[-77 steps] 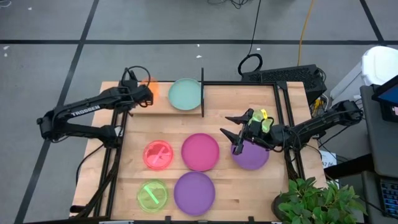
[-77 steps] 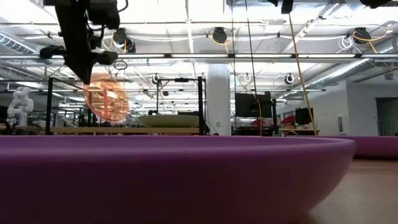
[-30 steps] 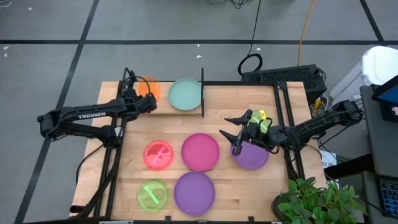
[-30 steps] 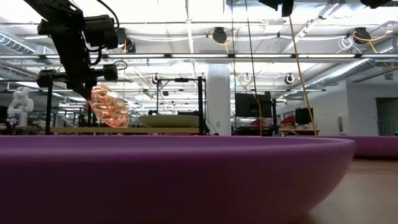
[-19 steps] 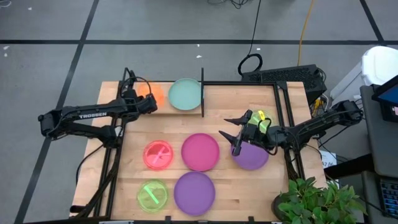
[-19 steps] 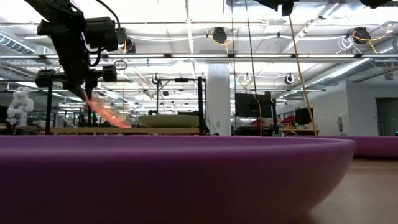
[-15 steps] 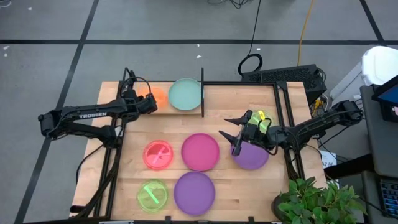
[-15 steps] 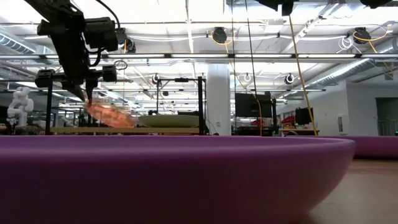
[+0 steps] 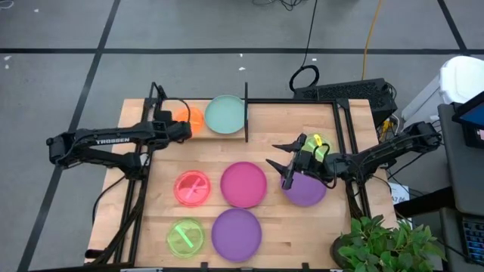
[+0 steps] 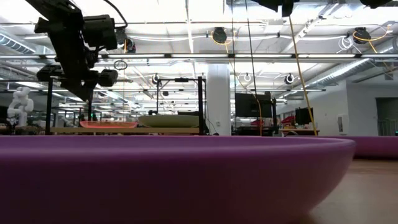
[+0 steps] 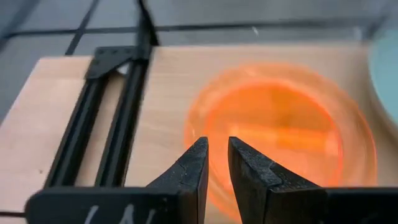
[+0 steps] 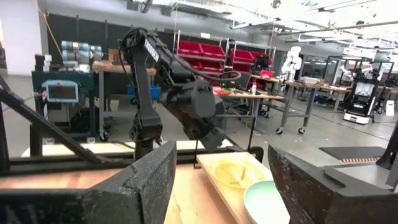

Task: Place and stack plates onto a shelf
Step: Put the transparent orange plate on the shelf

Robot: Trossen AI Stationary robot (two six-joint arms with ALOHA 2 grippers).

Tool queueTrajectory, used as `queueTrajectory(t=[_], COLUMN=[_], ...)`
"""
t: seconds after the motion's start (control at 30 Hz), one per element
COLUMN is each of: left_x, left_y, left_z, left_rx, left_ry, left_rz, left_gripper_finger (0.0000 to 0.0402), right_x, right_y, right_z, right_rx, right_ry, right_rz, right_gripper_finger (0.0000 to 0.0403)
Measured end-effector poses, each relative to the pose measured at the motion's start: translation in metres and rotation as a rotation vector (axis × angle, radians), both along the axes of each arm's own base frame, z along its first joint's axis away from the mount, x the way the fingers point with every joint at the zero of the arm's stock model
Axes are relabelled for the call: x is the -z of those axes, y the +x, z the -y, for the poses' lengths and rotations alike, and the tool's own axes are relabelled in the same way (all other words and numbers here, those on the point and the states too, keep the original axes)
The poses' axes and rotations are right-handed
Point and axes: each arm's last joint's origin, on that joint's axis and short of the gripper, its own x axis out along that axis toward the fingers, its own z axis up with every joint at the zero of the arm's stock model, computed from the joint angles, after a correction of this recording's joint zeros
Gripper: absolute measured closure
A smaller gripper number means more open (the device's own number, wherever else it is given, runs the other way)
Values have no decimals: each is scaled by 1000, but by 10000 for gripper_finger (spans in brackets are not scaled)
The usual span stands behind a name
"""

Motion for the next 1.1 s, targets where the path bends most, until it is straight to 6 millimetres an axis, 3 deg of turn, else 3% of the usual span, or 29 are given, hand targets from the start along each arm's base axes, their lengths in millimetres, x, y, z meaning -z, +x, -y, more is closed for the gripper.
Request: queueTrajectory(t=[0.13,0.27,0.5,0.9,1.1], left_x=[1,2,0,27,37], left_y=[5,10,22,47,50], left_z=[10,16,19,24,21], left_rx=[192,267,318,322,283], left_ry=[-110,-176,-184,-215,-184], left_rz=[-55,-16,103,56,-4], left_gripper_finger=[334,334,334,335,335], right_x=[0,0,0,0,0], right_y=[0,0,0,0,0], right_z=[0,0,0,0,0], right_rx=[-6,-8,-4,-2,-2], right_ry=[30,46,43,26,26], right_rz=[7,14,13,7,7], right_gripper_finger=[167,167,167,167,167])
